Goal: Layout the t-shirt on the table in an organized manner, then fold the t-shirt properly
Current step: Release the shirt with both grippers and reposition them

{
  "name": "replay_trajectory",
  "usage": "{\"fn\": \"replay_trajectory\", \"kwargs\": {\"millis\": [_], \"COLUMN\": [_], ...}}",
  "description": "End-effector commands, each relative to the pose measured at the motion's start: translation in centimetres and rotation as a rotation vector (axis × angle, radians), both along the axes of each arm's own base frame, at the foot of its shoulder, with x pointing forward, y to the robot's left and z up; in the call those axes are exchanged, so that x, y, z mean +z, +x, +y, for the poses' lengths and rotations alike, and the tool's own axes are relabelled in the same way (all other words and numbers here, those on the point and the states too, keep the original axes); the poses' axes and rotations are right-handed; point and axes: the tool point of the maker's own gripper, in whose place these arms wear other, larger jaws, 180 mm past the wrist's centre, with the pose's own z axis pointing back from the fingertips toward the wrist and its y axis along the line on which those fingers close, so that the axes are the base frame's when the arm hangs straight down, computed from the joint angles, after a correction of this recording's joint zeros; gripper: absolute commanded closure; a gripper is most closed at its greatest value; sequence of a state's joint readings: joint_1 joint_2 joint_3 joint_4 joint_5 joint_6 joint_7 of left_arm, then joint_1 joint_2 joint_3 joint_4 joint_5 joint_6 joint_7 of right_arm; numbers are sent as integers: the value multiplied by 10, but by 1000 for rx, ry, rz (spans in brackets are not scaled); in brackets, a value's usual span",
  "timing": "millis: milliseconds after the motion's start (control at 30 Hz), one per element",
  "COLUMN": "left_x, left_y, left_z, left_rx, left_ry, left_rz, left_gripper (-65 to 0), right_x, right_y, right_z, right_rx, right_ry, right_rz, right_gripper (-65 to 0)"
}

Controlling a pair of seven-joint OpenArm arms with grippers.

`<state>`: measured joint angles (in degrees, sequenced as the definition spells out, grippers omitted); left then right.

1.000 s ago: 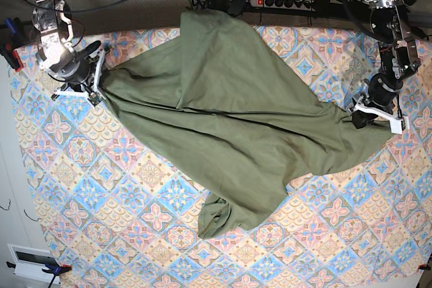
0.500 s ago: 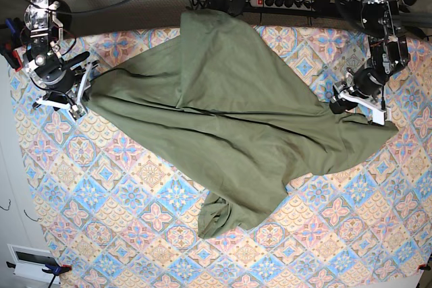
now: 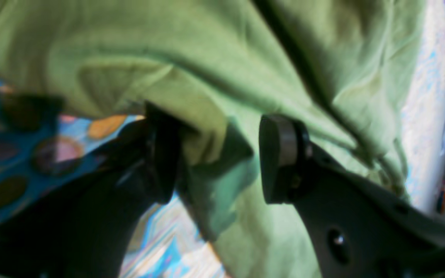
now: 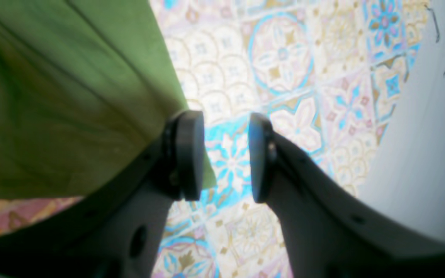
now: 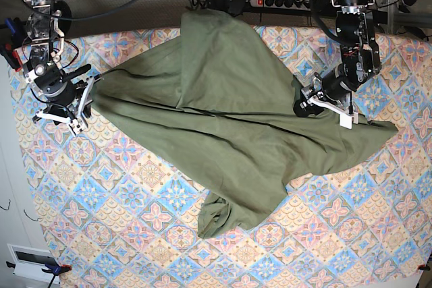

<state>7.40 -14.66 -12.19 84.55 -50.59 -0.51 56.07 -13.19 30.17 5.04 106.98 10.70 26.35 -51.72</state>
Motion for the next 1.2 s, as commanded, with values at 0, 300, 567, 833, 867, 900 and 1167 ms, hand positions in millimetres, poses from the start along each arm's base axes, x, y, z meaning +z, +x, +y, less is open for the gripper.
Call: {"fn": "replay_trajectory", "kwargs": {"millis": [0,300,567,833,867,900,1167], "left_x": [-5,26,86,109,112,114,123], "left_y": [-2,26,75,126,132,137,158], "left_z": [-2,65,153,228,238,247,212], "left_rx": [-16,-45,-68,-56,-41,-26,-4], "left_ry": [5,205,630,1036,1069,1098,978], "left_rz": [38,-2,-120,-185,-197,-204,-227], "left_gripper": [-310,0,0,0,0,0,0], "right_x": [14,14,19,15,15,15,38], "right_y": [8,9,27,31,31,32,75], "right_z": [-5,-1,41,72,73,77,150], "right_rx": [4,14,78,127,129,139,296], "right_ry": [-14,-7,65,111,114,116,175], "right_rz": [-45,-52,-93,-92,-93,-93,-160], "right_gripper": [-188,-188,-188,-188,-188,-188,-189]}}
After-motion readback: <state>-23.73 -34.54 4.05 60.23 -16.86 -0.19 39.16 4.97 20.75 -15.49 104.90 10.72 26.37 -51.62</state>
